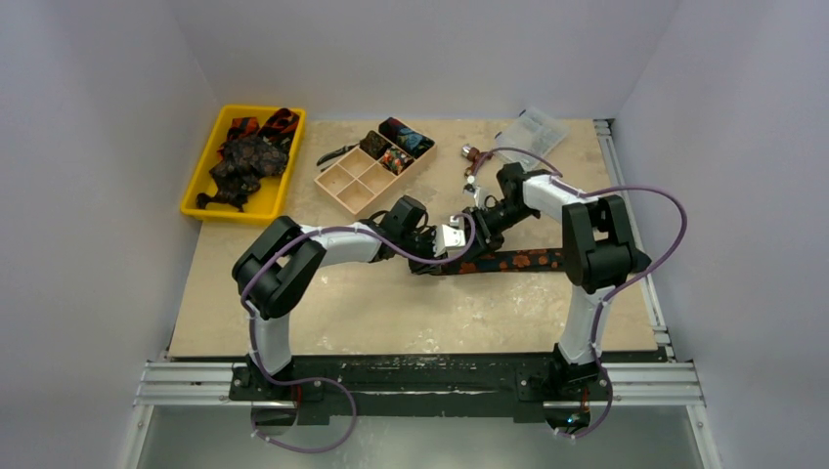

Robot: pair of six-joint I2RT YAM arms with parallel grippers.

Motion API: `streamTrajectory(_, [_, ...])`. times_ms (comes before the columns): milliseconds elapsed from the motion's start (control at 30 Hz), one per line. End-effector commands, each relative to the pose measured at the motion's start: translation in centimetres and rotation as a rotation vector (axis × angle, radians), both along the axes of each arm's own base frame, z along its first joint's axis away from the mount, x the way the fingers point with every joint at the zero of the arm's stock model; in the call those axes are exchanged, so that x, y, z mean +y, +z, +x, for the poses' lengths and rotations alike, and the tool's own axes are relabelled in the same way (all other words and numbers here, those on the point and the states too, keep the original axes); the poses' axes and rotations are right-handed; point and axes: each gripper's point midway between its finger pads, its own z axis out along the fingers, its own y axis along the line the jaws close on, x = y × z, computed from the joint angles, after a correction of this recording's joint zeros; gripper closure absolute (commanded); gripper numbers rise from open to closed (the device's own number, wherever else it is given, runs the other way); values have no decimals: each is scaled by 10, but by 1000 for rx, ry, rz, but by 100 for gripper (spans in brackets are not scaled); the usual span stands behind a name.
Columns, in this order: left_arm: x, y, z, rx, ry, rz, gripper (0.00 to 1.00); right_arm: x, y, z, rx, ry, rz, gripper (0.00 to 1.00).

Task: Roll the ties
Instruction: Roll the tie at the center of the board.

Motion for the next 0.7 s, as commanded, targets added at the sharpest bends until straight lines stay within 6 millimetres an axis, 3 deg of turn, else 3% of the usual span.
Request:
streamTrajectory(0, [41,-53,-27,154,66,210,84,26,22,3,67,-101,176,54])
streamTrajectory(100, [43,-55,-27,167,90,215,84,20,19,5,27,-70,130,61])
streamTrajectory(233, [47,-59,-32,171,93,217,84,0,9,-11,-4,11,30,79])
streamTrajectory(433, [45,-59,-30,168,89,216,84,-10,-5,-35,47,21,-17,79])
streamTrajectory(533, [45,-58,-29,163,83,216,84,-12,-19,-27,25,0,-49,77])
streamTrajectory(667, [47,-60,-31,164,76,221,84,-6,-22,3,-34,-37,-52,73])
